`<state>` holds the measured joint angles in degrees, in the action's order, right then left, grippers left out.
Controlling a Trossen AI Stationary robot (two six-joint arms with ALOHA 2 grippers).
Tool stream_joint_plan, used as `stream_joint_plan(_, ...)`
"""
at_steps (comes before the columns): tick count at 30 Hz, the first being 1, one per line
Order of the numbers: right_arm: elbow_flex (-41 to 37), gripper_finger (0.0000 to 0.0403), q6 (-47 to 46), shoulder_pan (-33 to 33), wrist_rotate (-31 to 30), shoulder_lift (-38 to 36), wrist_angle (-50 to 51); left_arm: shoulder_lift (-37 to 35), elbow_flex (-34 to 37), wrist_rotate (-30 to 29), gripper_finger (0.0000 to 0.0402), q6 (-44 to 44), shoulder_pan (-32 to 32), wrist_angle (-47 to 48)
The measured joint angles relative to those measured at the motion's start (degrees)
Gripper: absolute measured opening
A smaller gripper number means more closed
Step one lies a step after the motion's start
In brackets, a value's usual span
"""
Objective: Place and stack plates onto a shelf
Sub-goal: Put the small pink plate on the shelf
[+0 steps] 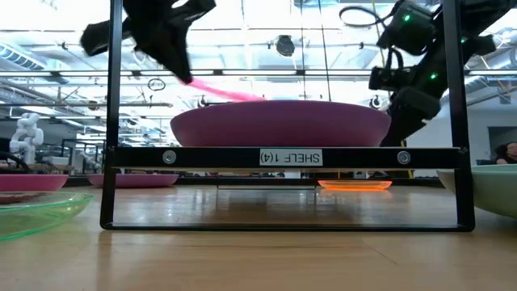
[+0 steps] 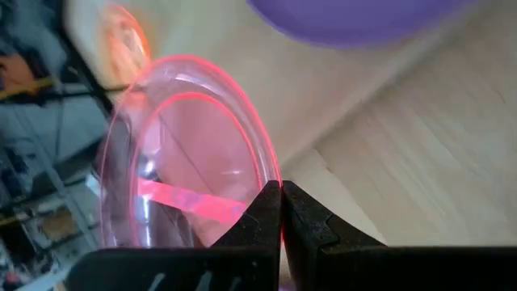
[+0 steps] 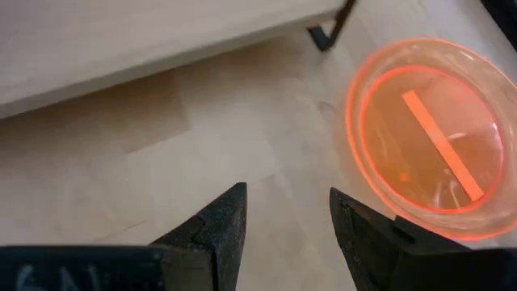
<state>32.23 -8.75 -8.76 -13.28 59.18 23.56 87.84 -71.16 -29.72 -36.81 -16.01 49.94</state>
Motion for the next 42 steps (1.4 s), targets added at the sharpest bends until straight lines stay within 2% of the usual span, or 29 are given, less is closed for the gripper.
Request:
stream_joint_plan(6,0.00,0.0160,-0.04,3.26,-0.24,-3.32,-0.08,-1.75,0.00,13.52,0.0005,-4.63,4.59,-7.13)
stream_joint_plan(11,0.00,0.0160,-1.04,4.20,-0.42,-5.51,0.08,-1.69,0.13,15.81,0.0005,-6.28,7.51,-7.94)
stream_joint_plan(18,0.00,0.0160,-1.73,4.76,-0.46,-6.60,0.03,-1.47,1.82,22.25,0.0005,-6.25,11.51,-10.43)
stream_joint_plan(26,0.01,0.0160,-2.14,4.75,-0.52,-6.58,0.05,-1.47,7.78,22.83,0.0005,-6.61,14.74,-16.59)
stream_joint_plan(42,0.02,0.0160,-2.14,4.75,-0.59,-6.58,-0.06,-1.47,21.14,23.52,0.0005,-14.06,16.68,-41.58)
